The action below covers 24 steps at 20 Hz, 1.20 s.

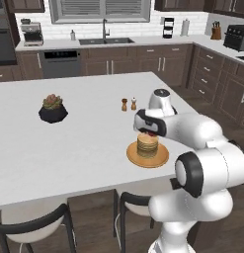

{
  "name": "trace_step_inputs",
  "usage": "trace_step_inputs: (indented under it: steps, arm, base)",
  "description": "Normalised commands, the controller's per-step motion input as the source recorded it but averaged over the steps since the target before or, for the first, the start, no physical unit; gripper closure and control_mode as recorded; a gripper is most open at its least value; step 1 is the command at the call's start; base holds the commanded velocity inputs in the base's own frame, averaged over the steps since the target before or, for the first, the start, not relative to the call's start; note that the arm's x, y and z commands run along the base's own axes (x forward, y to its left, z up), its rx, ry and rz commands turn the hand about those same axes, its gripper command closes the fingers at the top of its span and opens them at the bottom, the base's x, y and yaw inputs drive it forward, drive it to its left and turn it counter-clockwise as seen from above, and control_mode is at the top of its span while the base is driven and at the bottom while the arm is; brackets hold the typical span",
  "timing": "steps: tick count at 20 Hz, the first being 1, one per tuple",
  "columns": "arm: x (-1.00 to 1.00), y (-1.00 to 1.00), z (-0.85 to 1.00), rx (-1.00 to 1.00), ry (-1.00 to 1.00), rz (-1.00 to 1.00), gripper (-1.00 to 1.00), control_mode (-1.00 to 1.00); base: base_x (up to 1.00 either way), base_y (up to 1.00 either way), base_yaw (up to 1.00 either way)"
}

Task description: Take the strawberry from the fridge and place it on top of the pancake, located on the dining counter.

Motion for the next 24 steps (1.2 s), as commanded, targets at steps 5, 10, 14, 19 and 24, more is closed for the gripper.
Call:
trace_step_inputs:
  steps: [5, 10, 14, 19, 24]
  arm:
    - [0.16, 0.0, -0.06, 0.0, 0.03, 0.0, 1.0, -1.0]
    - [0.0, 0.0, -0.2, 0.0, 0.0, 0.0, 1.0, -1.0]
    - [0.01, 0.0, -0.39, 0.0, 0.0, 0.0, 1.0, -1.0]
    - [0.09, 0.0, -0.18, 0.0, 0.0, 0.0, 1.0, -1.0]
    - [0.04, 0.0, -0.03, 0.0, 0.0, 0.0, 1.0, -1.0]
  base:
    - [0.0, 0.0, 0.0]
    - [0.0, 0.0, 0.0]
    - [0.0, 0.0, 0.0]
    - [0.0, 0.0, 0.0]
    - [0.0, 0.0, 0.0]
